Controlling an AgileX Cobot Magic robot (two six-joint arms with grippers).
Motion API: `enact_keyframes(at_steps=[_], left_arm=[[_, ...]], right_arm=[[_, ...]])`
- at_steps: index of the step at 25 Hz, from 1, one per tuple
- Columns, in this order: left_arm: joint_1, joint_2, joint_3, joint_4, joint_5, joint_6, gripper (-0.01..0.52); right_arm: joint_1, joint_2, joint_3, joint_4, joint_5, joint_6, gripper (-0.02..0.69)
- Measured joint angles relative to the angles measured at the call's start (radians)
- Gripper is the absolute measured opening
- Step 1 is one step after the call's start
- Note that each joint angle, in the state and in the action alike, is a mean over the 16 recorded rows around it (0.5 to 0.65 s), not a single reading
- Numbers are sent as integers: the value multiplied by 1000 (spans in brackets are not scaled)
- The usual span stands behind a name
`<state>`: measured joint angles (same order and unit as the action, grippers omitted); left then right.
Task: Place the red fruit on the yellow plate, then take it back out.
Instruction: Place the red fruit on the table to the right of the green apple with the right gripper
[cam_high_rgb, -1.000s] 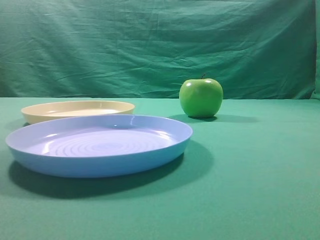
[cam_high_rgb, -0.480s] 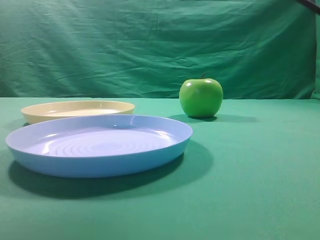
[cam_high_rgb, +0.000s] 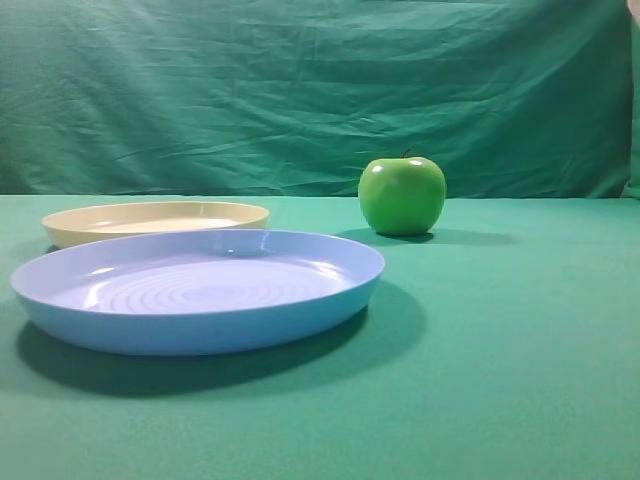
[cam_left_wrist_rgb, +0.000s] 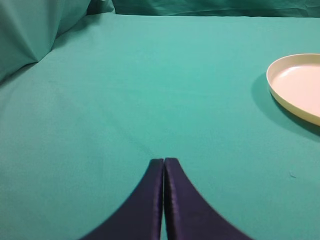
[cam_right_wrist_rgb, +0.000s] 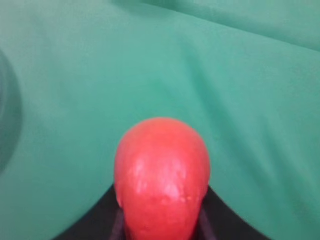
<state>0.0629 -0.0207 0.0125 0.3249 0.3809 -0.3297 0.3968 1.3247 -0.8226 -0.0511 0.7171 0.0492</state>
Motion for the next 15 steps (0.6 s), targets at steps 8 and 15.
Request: enact_keyframes(at_steps=[8,15], left_arm=[[0,0,0,0,0,0,0],[0,0,0,0,0,-1,0]], right_arm=[[-3,147,58,-17,-193,-12,206],[-3,255,59,-41,-272,-24,277]])
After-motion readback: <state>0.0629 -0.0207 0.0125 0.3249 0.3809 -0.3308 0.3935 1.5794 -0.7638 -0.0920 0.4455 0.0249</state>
